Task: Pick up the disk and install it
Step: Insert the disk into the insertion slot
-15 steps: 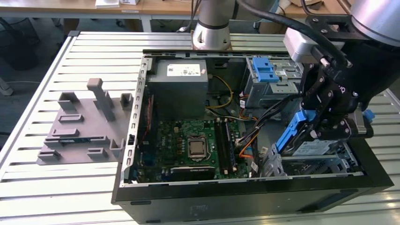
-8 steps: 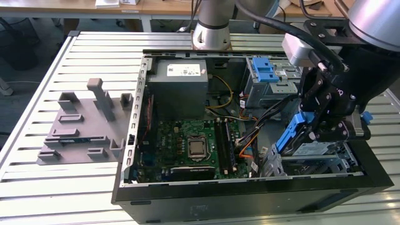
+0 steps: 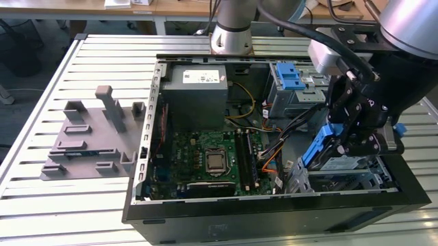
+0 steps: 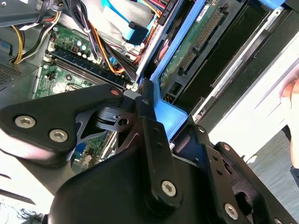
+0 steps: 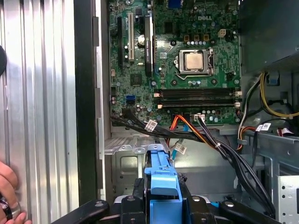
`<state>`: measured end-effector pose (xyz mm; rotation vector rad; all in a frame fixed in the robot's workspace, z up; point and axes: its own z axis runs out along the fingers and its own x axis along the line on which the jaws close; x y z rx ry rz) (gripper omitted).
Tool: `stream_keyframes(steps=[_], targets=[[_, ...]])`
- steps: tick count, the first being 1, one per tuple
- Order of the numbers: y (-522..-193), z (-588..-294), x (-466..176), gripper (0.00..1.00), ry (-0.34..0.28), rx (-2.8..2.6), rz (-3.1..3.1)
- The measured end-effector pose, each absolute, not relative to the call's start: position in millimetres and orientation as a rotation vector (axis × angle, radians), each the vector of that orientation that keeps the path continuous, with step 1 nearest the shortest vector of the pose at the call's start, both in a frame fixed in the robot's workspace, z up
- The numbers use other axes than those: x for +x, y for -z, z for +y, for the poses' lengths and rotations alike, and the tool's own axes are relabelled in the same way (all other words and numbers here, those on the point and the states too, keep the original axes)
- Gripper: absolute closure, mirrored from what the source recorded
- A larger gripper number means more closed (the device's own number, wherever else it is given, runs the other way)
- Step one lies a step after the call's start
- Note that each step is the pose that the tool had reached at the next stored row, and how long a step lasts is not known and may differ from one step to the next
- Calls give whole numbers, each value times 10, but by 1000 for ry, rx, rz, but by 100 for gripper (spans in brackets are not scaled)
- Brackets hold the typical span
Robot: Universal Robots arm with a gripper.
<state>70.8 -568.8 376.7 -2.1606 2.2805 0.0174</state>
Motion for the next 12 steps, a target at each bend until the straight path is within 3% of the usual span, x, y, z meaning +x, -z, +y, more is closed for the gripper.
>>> stream_keyframes(steps=[12], targets=[[-3672, -5688, 708, 64, -17, -2161, 2281]])
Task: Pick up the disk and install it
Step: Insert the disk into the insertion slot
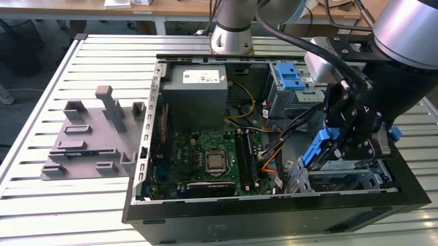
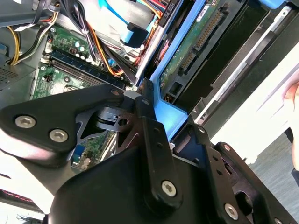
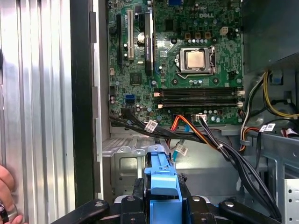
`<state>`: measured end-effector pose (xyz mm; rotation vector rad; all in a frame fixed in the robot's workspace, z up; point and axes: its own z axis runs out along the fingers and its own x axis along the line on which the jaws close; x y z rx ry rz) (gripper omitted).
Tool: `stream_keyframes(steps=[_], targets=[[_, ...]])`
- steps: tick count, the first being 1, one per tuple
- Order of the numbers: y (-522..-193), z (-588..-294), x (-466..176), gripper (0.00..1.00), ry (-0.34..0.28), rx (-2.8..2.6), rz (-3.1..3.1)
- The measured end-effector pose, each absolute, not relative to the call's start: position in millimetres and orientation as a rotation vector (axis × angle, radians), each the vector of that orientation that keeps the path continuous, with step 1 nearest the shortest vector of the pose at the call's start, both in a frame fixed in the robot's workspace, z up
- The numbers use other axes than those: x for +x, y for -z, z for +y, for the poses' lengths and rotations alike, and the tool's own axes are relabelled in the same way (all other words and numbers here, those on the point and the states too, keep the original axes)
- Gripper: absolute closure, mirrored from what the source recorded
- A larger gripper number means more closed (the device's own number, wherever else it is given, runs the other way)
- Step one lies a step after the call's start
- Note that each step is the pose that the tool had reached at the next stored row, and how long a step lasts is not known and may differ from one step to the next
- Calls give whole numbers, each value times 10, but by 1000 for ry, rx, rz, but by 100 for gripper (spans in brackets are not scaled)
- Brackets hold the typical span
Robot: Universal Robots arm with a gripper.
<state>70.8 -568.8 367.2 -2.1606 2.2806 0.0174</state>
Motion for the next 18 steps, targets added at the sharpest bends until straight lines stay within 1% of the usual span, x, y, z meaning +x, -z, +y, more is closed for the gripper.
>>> stream_keyframes(steps=[18], targets=[[-3596, -5688, 708, 64, -17, -2161, 2281]])
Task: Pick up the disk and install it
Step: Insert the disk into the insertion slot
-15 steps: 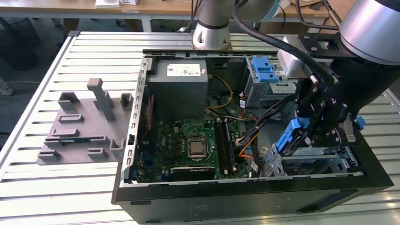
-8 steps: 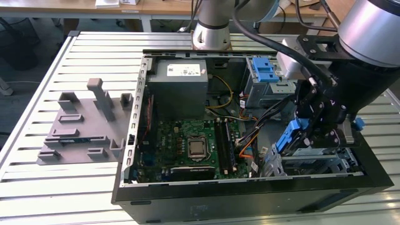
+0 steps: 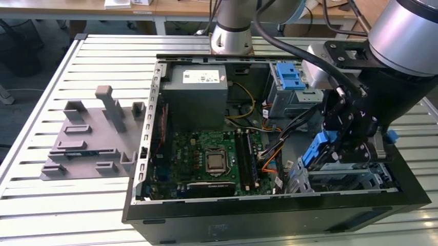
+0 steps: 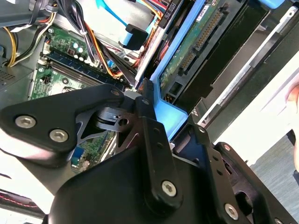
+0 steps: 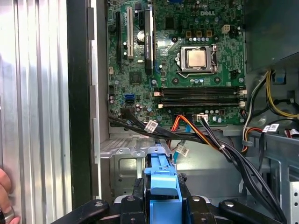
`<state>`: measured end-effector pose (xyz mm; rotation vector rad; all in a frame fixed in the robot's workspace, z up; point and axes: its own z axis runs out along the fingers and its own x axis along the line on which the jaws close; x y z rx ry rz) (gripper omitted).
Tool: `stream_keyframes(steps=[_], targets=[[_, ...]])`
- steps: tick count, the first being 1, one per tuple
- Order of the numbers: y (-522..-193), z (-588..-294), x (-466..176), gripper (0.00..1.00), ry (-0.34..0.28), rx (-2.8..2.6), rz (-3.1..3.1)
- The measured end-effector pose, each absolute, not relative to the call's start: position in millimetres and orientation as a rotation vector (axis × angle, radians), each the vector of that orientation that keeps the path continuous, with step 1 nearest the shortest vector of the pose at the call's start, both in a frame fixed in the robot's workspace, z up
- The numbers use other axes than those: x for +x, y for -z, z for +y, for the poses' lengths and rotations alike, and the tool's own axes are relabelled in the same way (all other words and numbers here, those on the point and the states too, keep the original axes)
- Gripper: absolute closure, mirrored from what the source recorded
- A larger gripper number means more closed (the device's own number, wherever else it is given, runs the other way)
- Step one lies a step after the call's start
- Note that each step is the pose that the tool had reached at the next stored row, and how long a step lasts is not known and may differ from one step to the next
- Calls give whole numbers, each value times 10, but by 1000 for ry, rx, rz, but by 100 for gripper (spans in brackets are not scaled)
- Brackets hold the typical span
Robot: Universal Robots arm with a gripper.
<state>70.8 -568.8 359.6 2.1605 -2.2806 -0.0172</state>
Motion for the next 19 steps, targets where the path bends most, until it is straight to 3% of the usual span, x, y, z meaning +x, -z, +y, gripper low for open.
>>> stream_keyframes(steps=[19], targets=[[-3515, -5688, 708, 64, 17, 2161, -2281]])
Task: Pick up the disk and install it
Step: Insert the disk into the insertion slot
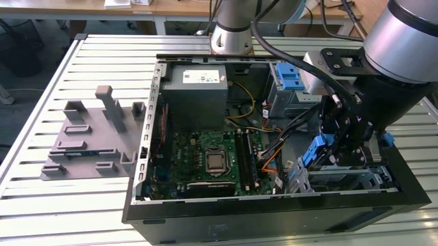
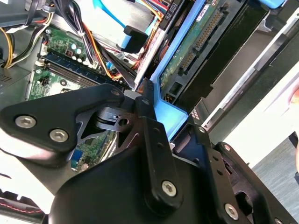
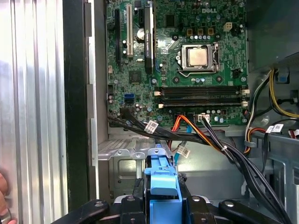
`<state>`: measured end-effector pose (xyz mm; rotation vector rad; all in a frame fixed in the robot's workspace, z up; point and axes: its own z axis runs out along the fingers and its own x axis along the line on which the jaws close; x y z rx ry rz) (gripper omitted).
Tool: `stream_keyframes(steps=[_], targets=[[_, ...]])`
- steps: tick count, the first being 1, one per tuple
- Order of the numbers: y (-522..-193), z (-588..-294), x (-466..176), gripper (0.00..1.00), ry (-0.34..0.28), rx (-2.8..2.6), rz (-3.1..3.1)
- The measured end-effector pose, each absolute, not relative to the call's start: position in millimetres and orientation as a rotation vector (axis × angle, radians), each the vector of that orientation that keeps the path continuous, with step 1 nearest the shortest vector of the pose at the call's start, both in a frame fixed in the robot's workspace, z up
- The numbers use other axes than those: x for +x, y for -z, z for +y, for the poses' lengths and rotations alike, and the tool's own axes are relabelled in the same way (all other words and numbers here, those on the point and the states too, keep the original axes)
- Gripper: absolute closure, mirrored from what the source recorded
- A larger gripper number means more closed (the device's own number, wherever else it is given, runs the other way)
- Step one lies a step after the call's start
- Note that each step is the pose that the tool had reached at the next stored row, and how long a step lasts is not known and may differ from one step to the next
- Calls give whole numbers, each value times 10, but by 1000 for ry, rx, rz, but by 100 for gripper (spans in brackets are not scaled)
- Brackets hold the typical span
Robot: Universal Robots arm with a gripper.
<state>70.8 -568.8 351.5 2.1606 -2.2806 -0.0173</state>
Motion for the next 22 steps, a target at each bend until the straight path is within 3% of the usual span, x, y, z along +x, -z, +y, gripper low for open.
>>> stream_keyframes(steps=[16, 18, 19, 22], targets=[[-3454, -5688, 708, 64, 17, 2160, -2281], [-3451, -5688, 708, 62, 17, 2161, -2281], [-3452, -5688, 708, 56, 17, 2161, -2280], [-3450, -5688, 708, 56, 17, 2161, -2281]])
